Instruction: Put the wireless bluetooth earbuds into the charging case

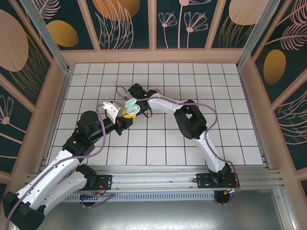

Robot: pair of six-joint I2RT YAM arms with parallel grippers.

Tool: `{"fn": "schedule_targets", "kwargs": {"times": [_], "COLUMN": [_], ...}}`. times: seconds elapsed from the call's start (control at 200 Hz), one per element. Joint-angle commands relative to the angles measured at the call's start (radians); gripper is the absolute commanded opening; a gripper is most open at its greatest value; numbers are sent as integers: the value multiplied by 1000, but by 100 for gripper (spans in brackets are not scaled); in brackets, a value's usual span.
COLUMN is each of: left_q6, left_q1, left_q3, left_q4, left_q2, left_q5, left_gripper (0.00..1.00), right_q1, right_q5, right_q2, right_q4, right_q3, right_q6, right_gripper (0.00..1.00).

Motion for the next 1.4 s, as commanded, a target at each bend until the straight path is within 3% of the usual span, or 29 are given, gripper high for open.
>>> {"fn": "schedule_targets", "kwargs": {"times": [0.0, 0.21, 0.385, 0.651, 0.811, 0.991, 1.231, 1.396], "left_q6": [4, -6, 4, 7, 19, 28, 30, 34], "left_q1": [-1, -2, -3, -2, -1, -2, -2, -2], "left_q3": [44, 49, 53, 49, 40, 26, 18, 12], "left_q4": [58, 152, 210, 264, 255, 249, 246, 241], "left_q2": [12, 84, 142, 210, 205, 196, 188, 179], "left_q5": [52, 160, 195, 232, 225, 211, 202, 184], "left_gripper": [20, 20, 20, 20, 20, 20, 20, 19], "right_q1": [-46, -153, -197, -244, -247, -247, -255, -247], "right_q5": [-71, -93, -74, -41, -21, 27, -2, -12], "right_q2": [-170, -418, -557, -585, -567, -557, -725, -879], "right_q4": [95, 128, 44, 29, -6, -44, 9, 100], "right_q3": [-180, -541, -733, -788, -756, -734, -779, -899], "right_q6": [48, 72, -20, -113, -162, -182, -38, 281], "right_gripper": [22, 22, 22, 22, 33, 35, 36, 31]}}
